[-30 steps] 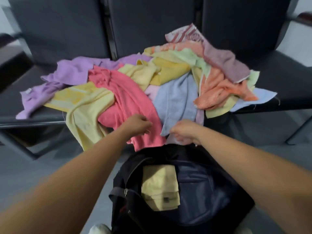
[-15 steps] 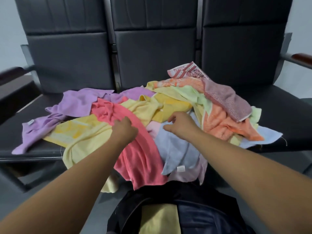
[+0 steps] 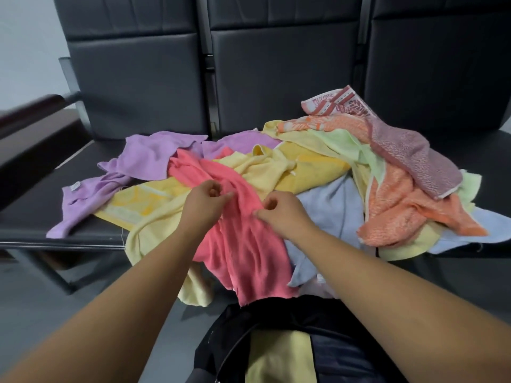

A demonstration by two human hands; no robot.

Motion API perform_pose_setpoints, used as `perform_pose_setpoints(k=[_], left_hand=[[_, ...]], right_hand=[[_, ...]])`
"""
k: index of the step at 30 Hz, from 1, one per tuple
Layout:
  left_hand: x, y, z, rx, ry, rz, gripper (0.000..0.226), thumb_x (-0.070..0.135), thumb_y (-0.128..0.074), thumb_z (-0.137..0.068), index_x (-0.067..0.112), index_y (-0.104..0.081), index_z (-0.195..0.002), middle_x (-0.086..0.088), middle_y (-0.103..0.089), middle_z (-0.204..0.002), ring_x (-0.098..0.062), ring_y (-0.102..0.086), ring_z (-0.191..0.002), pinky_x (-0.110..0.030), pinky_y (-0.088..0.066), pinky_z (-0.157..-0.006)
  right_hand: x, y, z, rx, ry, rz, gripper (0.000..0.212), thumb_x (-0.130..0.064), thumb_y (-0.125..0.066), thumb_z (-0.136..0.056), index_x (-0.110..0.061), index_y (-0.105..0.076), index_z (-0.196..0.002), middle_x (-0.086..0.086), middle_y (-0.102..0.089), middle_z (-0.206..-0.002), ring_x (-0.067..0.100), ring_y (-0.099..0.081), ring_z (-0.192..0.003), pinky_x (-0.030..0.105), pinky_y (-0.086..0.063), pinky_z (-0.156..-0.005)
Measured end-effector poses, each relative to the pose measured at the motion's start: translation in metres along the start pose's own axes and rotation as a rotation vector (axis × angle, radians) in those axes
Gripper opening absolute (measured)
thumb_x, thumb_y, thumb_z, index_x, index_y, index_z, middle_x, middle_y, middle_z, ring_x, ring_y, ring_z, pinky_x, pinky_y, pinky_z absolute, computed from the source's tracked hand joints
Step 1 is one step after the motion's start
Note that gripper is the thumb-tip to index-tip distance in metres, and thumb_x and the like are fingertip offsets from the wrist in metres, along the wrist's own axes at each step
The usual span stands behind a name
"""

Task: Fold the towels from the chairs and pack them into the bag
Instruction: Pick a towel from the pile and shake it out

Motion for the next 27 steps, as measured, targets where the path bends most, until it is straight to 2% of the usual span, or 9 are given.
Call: perform_pose_setpoints(k=[4,7,11,13,15,17,19,22,27], left_hand=[[0.018,0.001,0.021,-0.19,0.151,0.687,0.022,0.011,-0.064,-0.096,0.022,-0.056,-0.079,-0.002,-0.064,-0.076,-0.018,-0.058,-0.065,-0.031,-0.042,-0.061],[0.05,0.005,0.038,-0.287,0.133,0.951,0.028,0.001,-0.052,-0.099,0.017,-0.048,-0.076,0.005,-0.055,-0.054,-0.007,-0.056,-0.051,-0.025,-0.042,-0.065],[0.092,0.004,0.069,-0.421,0.022,0.91,0.026,-0.009,-0.05,-0.091,0.015,-0.048,-0.08,0.004,-0.056,-0.057,-0.007,-0.055,-0.054,-0.022,-0.041,-0.064],[0.103,-0.004,0.085,-0.546,-0.006,0.882,0.024,-0.002,-0.063,-0.079,0.012,-0.057,-0.097,-0.003,-0.061,-0.08,-0.015,-0.059,-0.073,-0.03,-0.043,-0.073],[0.109,-0.016,0.102,-0.672,0.003,0.831,0.051,0.007,-0.072,-0.072,0.003,-0.058,-0.12,-0.013,-0.06,-0.102,-0.025,-0.058,-0.095,-0.039,-0.041,-0.09],[0.109,-0.033,0.122,-0.756,0.053,0.743,0.067,0.016,-0.076,-0.075,-0.008,-0.052,-0.132,-0.018,-0.059,-0.117,-0.03,-0.056,-0.109,-0.043,-0.04,-0.099],[0.103,-0.046,0.136,-0.759,0.11,0.673,0.058,0.019,-0.077,-0.081,-0.01,-0.059,-0.128,-0.018,-0.066,-0.116,-0.027,-0.062,-0.107,-0.036,-0.049,-0.095],[0.086,-0.053,0.134,-0.697,0.167,0.592,0.024,0.018,-0.07,-0.087,0.0,-0.07,-0.102,-0.011,-0.069,-0.095,-0.022,-0.063,-0.09,-0.033,-0.052,-0.081],[0.067,-0.048,0.123,-0.584,0.259,0.569,0.007,0.024,-0.073,-0.086,0.017,-0.071,-0.084,-0.002,-0.064,-0.084,-0.022,-0.058,-0.086,-0.035,-0.047,-0.078]], right_hand=[[-0.03,0.039,0.028,-0.055,0.035,-0.419,0.021,-0.007,-0.078,-0.084,-0.015,-0.062,-0.074,-0.001,-0.056,-0.071,0.005,-0.049,-0.063,0.018,-0.039,-0.06],[-0.038,0.064,0.054,-0.115,-0.024,-0.599,0.027,-0.005,-0.075,-0.086,-0.018,-0.059,-0.069,0.008,-0.051,-0.077,0.018,-0.047,-0.073,0.032,-0.037,-0.063],[-0.043,0.084,0.097,-0.284,-0.124,-0.714,0.007,-0.012,-0.073,-0.088,-0.01,-0.067,-0.09,0.005,-0.065,-0.086,0.017,-0.06,-0.076,0.029,-0.048,-0.067],[-0.033,0.087,0.109,-0.323,-0.246,-0.831,0.04,-0.035,-0.074,-0.082,-0.006,-0.067,-0.109,0.009,-0.07,-0.099,0.02,-0.066,-0.084,0.034,-0.054,-0.079],[-0.019,0.086,0.114,-0.312,-0.419,-0.946,0.074,-0.058,-0.073,-0.073,-0.001,-0.063,-0.119,0.014,-0.069,-0.106,0.027,-0.064,-0.096,0.044,-0.051,-0.098],[-0.015,0.079,0.12,-0.346,-0.487,-0.993,0.092,-0.064,-0.083,-0.06,0.001,-0.061,-0.122,0.015,-0.065,-0.102,0.028,-0.061,-0.096,0.041,-0.049,-0.098],[-0.011,0.075,0.123,-0.324,-0.478,-1.021,0.081,-0.041,-0.093,-0.06,-0.003,-0.063,-0.125,0.013,-0.063,-0.098,0.023,-0.061,-0.092,0.034,-0.052,-0.092],[-0.006,0.084,0.124,-0.185,-0.446,-1.019,0.049,-0.005,-0.073,-0.083,0.009,-0.063,-0.129,0.022,-0.07,-0.116,0.023,-0.069,-0.093,0.032,-0.059,-0.086],[-0.011,0.117,0.114,-0.045,-0.24,-0.983,0.035,0.011,-0.064,-0.088,0.01,-0.062,-0.122,0.025,-0.064,-0.115,0.031,-0.062,-0.108,0.04,-0.049,-0.104]])
Point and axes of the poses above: each hand's wrist, its own z-axis away from the middle knuckle, its own y-axis out of the back of the hand, x = y × z, the point moved 8 cm from there along -z, towards the middle knuckle
